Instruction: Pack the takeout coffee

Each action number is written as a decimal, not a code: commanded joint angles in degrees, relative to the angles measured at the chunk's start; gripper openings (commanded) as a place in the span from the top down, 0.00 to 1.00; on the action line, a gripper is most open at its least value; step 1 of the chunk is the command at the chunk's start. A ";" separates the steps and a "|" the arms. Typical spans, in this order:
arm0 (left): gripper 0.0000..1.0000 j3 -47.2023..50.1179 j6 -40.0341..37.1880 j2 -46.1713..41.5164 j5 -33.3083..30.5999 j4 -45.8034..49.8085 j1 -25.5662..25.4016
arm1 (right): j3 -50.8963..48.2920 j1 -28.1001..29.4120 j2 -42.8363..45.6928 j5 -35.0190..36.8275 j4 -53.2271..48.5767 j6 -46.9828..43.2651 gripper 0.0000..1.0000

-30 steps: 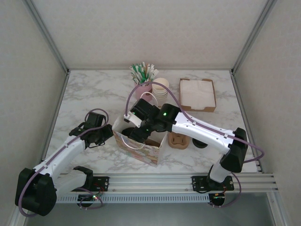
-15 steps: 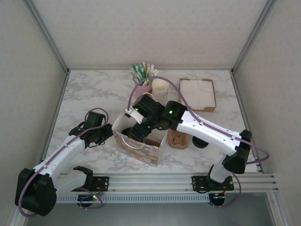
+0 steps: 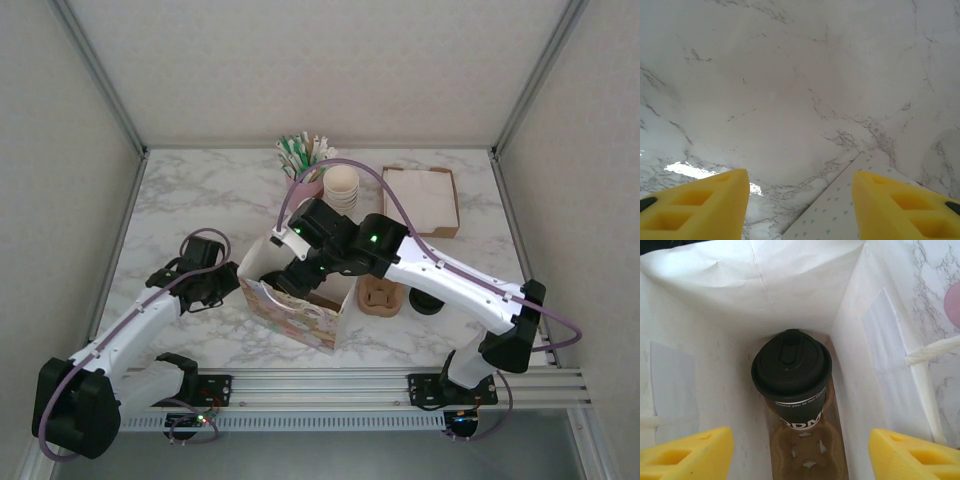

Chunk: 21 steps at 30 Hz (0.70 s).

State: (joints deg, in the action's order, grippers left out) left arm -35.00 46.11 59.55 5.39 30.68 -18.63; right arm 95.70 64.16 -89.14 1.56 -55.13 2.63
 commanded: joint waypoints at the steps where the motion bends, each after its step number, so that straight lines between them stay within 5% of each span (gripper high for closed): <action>1: 0.44 -1.65 0.04 -0.85 -1.07 1.78 0.03 | 1.93 0.52 2.04 0.83 -0.75 0.83 0.28; 21: 0.43 -3.70 -0.86 -1.00 -1.43 3.14 -0.03 | 3.44 0.49 4.36 -0.61 -0.23 -0.24 0.27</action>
State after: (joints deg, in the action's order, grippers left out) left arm -36.56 46.06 59.55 5.21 31.64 -18.63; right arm 96.99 64.16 -87.59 1.43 -55.31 2.76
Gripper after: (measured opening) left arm 0.564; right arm 0.730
